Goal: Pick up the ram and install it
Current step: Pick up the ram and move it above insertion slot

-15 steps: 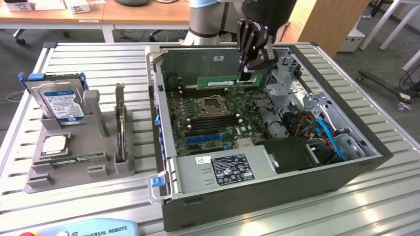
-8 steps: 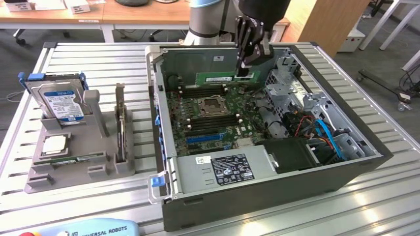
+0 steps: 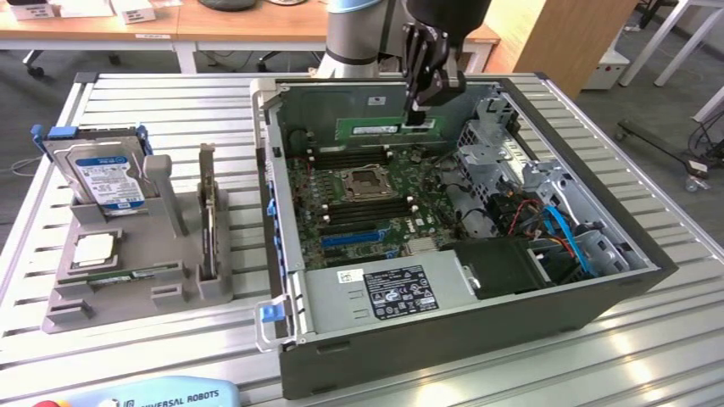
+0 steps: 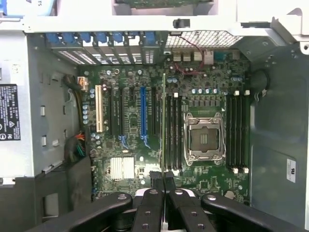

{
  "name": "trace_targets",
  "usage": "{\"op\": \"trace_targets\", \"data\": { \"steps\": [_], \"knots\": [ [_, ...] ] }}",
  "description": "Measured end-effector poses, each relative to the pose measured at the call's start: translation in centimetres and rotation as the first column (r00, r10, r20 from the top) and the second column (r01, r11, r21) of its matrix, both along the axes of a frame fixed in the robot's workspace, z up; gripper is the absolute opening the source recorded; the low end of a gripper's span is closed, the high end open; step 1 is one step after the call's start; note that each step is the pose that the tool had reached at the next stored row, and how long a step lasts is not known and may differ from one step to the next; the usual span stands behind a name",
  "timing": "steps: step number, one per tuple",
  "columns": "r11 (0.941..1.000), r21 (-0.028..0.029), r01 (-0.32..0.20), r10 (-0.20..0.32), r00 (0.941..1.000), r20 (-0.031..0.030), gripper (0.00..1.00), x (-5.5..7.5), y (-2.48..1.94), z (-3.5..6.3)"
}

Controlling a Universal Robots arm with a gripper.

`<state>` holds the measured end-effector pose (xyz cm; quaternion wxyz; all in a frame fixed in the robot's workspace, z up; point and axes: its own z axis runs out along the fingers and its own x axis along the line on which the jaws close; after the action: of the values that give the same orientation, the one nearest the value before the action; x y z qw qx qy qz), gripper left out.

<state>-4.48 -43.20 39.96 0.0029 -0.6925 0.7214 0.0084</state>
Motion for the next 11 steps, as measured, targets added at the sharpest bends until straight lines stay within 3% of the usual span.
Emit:
{"op": "trace_targets", "data": {
  "steps": [11],
  "knots": [
    [0.9998, 0.0000, 0.022, -0.022, 0.9997, 0.0109, 0.12, 0.0, 1.73, -0.20]
  ]
}}
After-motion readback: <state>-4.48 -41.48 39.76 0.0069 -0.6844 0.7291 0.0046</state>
